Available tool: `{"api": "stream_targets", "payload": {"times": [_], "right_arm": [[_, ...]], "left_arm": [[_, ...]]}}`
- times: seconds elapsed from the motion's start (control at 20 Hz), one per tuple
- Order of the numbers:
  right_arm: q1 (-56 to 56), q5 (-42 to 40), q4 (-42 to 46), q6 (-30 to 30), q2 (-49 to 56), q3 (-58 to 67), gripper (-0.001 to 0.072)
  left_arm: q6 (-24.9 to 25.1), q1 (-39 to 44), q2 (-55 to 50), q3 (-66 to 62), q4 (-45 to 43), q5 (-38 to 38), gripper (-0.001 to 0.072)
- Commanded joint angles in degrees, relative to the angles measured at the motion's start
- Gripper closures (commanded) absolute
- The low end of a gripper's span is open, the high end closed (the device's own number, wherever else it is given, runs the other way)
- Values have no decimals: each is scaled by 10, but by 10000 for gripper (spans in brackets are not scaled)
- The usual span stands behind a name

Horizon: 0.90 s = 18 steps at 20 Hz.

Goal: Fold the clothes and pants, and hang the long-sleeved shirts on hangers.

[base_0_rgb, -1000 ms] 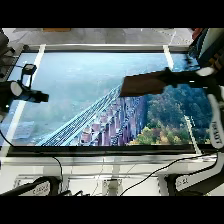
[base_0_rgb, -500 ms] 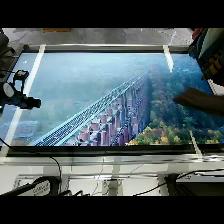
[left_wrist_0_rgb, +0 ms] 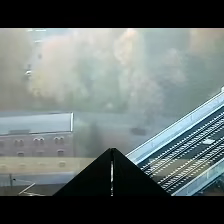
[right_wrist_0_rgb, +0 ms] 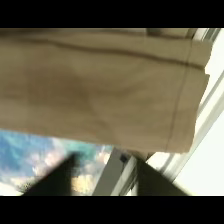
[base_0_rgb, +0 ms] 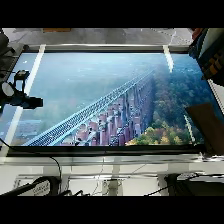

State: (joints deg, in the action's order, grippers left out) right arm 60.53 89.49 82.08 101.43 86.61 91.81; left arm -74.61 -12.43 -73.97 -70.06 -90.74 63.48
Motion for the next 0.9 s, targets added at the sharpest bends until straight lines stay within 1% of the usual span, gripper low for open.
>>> {"api": "stream_targets", "payload": {"times": [0.0, 0.05, 0.15, 0.2, 0.3, 0.4, 0.45, 0.55, 0.6, 0.65, 0.75, 0.85], "right_arm": [[-24, 28, -41, -12, -1, 0, 654], [-43, 26, -75, -26, -4, 0, 702], [-99, 10, -130, -44, -16, 0, 702], [-135, 3, -143, -55, -23, 0, 702], [-226, -13, -144, -68, -41, 0, 702], [-330, -35, -141, -94, -60, 0, 702], [-386, -41, -128, -111, -70, 0, 702], [-480, -52, -71, -118, -80, 0, 702], [-518, -56, -35, -112, -82, 0, 702], [-548, -59, 7, -87, -82, 1, 702], [-593, -64, 95, -17, -82, 1, 702], [-618, -66, 112, 12, -82, 1, 702]], "left_arm": [[0, 0, 0, 0, 4, 0, 693], [0, 0, 0, 0, 4, 0, 694], [0, 0, 0, 0, 4, 0, 693], [0, 0, 0, 0, 4, 0, 694], [0, 0, 0, 0, 4, 0, 693], [0, 0, 0, 0, 4, 0, 693], [0, 0, 0, 0, 4, 0, 694], [0, 0, 0, 0, 4, 0, 693], [0, 0, 0, 0, 4, 0, 693], [0, 0, 0, 0, 4, 0, 693], [0, 0, 0, 0, 4, 0, 693], [0, 0, 0, 0, 4, 0, 693]]}}
